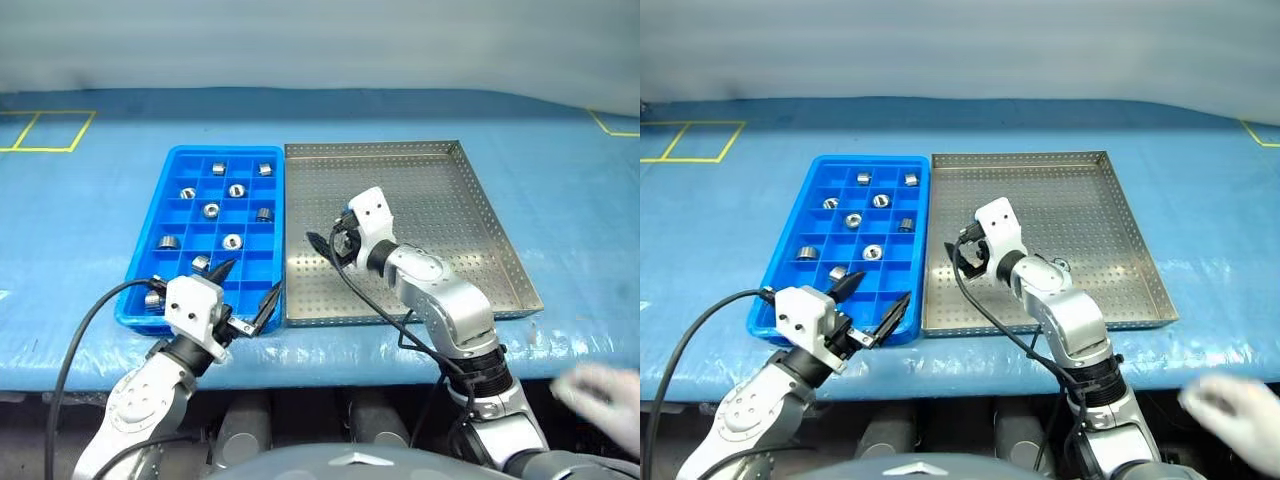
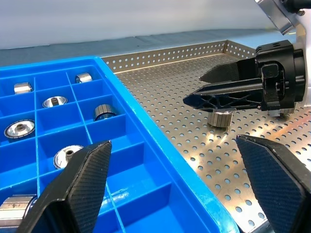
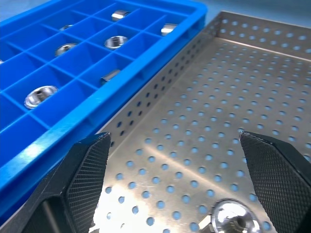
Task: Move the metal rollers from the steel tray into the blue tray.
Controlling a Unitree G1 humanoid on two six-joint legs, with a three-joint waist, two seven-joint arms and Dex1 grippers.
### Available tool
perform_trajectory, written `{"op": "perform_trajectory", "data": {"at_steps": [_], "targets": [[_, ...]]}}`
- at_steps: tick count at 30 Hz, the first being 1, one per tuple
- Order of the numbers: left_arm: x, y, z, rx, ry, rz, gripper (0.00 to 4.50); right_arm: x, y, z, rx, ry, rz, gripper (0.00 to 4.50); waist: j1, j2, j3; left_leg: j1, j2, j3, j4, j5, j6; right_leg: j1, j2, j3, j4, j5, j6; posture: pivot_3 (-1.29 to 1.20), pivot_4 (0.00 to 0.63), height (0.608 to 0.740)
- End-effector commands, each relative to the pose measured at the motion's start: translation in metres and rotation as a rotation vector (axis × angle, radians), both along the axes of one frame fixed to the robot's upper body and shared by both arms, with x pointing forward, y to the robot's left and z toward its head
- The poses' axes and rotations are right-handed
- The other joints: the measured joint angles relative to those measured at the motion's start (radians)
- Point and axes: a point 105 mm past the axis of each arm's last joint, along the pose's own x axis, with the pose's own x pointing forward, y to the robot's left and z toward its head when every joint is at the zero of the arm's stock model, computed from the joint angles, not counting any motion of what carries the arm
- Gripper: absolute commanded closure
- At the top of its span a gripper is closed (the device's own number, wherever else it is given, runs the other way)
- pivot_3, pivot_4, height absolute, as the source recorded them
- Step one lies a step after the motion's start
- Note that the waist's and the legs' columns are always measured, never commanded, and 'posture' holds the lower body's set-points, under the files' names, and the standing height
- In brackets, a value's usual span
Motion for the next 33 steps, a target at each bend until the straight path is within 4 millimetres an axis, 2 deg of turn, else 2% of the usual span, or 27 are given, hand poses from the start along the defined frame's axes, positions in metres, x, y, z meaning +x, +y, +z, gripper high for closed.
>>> {"op": "perform_trajectory", "data": {"at_steps": [1, 7, 11, 17, 20, 22, 27, 28, 33], "targets": [[0.001, -0.006, 0.002, -0.01, -0.008, -0.039, 0.0, 0.006, -0.014, 0.006, 0.008, -0.042, -0.099, 0.03, -0.005, 0.0, 0.0, 0.0, 0.0, 0.0, 0.0, 0.0, 0.0, 0.0, 0.0, 0.0, 0.0, 0.0, 0.0, 0.04, 0.15, 0.74], [0.004, -0.012, 0.002, -0.014, -0.01, -0.078, 0.0, 0.004, -0.018, -0.015, -0.01, 0.013, -0.156, 0.03, -0.026, 0.0, 0.0, 0.0, 0.0, 0.0, 0.0, 0.0, 0.0, 0.0, 0.0, 0.001, 0.0, 0.0, 0.0, 0.03, 0.15, 0.74], [0.005, -0.015, 0.003, -0.016, -0.012, -0.09, 0.0, 0.0, -0.011, -0.036, 0.011, 0.085, -0.159, 0.03, -0.04, 0.0, 0.0, 0.001, 0.0, 0.0, 0.0, 0.0, 0.0, 0.001, 0.0, 0.001, 0.0, 0.001, 0.001, 0.03, 0.15, 0.74], [0.005, -0.016, 0.003, -0.017, -0.011, -0.095, 0.0, 0.004, -0.003, -0.056, 0.006, 0.125, -0.151, 0.03, -0.047, 0.0, 0.0, 0.001, 0.0, 0.0, 0.0, 0.0, 0.0, 0.001, 0.0, 0.001, 0.0, 0.001, 0.002, 0.04, 0.15, 0.74], [0.005, -0.017, 0.002, -0.021, -0.011, -0.094, 0.0, 0.007, -0.001, -0.059, 0.013, 0.125, -0.155, 0.63, -0.046, 0.0, 0.0, 0.004, 0.0, 0.0, 0.0, 0.0, 0.0, 0.004, 0.0, 0.001, 0.0, 0.001, 0.002, 0.05, 0.15, 0.74], [0.004, -0.018, 0.002, -0.024, -0.009, -0.092, 0.0, 0.008, 0.0, -0.06, 0.014, 0.122, -0.153, 1.26, -0.046, 0.0, 0.0, 0.007, 0.0, 0.0, 0.0, 0.0, 0.0, 0.008, 0.0, 0.001, -0.001, 0.001, 0.001, 0.06, 0.15, 0.74], [0.003, -0.017, 0.001, -0.028, -0.008, -0.076, 0.0, 0.008, 0.006, -0.052, 0.031, 0.105, -0.125, 2.81, -0.045, 0.0, 0.0, 0.01, 0.0, 0.0, 0.0, 0.0, 0.0, 0.01, 0.0, 0.001, -0.001, 0.001, 0.001, 0.08, 0.15, 0.74], [0.002, -0.017, 0.001, -0.029, -0.008, -0.071, 0.0, 0.007, 0.007, -0.049, 0.035, 0.098, -0.115, 2.81, -0.045, 0.0, 0.0, 0.01, 0.0, 0.0, 0.0, 0.0, 0.0, 0.01, 0.0, 0.001, -0.001, 0.001, 0.001, 0.09, 0.15, 0.74], [-0.003, -0.009, 0.002, -0.024, -0.016, -0.01, 0.0, 0.007, 0.036, 0.003, 0.068, -0.022, 0.027, 2.81, -0.042, 0.001, 0.0, 0.01, 0.0, 0.0, -0.001, 0.0, 0.0, 0.009, 0.0, 0.001, -0.001, 0.001, 0.001, 0.16, 0.15, 0.74]]}}
